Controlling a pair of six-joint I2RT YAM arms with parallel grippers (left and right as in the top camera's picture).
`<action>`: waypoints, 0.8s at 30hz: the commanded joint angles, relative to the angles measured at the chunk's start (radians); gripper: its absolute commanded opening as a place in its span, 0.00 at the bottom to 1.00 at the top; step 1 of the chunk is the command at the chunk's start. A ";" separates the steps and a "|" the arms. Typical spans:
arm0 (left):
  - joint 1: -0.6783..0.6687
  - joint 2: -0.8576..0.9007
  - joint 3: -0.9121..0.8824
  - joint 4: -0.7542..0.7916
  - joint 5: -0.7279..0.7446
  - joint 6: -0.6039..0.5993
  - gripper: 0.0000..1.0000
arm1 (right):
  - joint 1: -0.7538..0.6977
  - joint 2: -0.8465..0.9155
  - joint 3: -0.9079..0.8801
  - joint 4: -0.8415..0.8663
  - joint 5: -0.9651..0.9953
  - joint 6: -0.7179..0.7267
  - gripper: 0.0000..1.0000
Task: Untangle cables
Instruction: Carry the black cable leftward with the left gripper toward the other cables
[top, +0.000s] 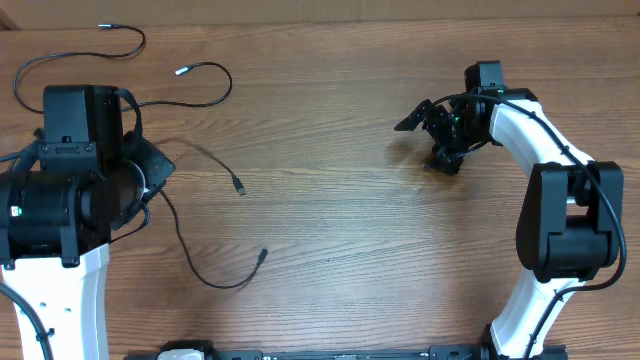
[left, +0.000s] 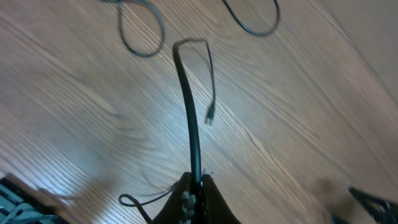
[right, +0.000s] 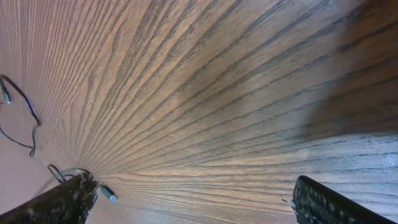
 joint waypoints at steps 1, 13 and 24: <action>0.004 -0.009 0.020 -0.016 -0.191 -0.141 0.04 | 0.000 -0.030 0.017 0.006 0.010 -0.003 1.00; 0.132 0.047 -0.016 -0.040 -0.419 -0.383 0.05 | 0.000 -0.030 0.017 0.006 0.010 -0.003 1.00; 0.348 0.142 -0.039 0.028 -0.419 -0.387 0.05 | 0.000 -0.030 0.017 0.006 0.010 -0.003 1.00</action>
